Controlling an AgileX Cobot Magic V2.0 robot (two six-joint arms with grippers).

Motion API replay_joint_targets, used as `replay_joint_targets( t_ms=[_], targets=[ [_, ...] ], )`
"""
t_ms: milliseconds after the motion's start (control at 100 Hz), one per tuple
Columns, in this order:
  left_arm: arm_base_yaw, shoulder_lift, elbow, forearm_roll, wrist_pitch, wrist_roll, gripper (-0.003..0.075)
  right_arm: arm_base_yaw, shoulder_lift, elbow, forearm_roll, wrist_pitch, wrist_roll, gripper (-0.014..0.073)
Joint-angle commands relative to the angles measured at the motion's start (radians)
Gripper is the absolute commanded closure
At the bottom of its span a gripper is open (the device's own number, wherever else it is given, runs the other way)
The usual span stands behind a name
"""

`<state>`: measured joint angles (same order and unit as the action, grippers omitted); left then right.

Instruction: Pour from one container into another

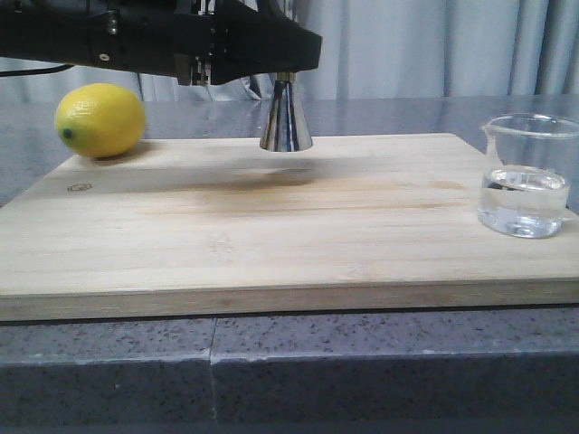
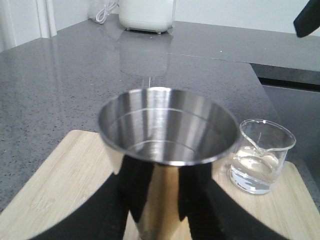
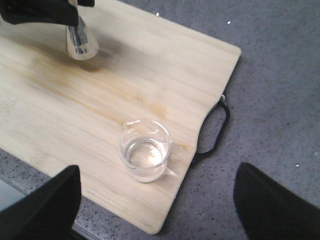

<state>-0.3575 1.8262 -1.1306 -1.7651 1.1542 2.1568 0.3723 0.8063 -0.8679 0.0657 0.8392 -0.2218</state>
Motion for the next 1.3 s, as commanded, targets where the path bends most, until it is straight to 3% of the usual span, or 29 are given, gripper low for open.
replay_joint_targets(
  t_ms=[0,290,460,930,1290],
  targets=[
    [-0.008,-0.042,-0.03,-0.083,0.102,-0.007,0.0491,0.013,0.049,-0.039,0.0,-0.059,-0.011,0.0049],
    [-0.008,-0.042,-0.03,-0.083,0.102,-0.007,0.0491,0.022,0.149,-0.03,0.02,-0.176,-0.011,0.0049],
    [-0.008,-0.042,-0.03,-0.083,0.102,-0.007,0.0491,0.022,0.117,0.054,0.041,-0.358,-0.013,0.0049],
    [-0.008,-0.042,-0.03,-0.083,0.102,-0.007,0.0491,0.092,-0.056,0.489,0.075,-0.951,-0.012,0.0049],
    [-0.008,-0.042,-0.03,-0.083,0.102,-0.007,0.0491,0.092,-0.019,0.597,0.075,-1.105,-0.005,0.0049]
  ],
)
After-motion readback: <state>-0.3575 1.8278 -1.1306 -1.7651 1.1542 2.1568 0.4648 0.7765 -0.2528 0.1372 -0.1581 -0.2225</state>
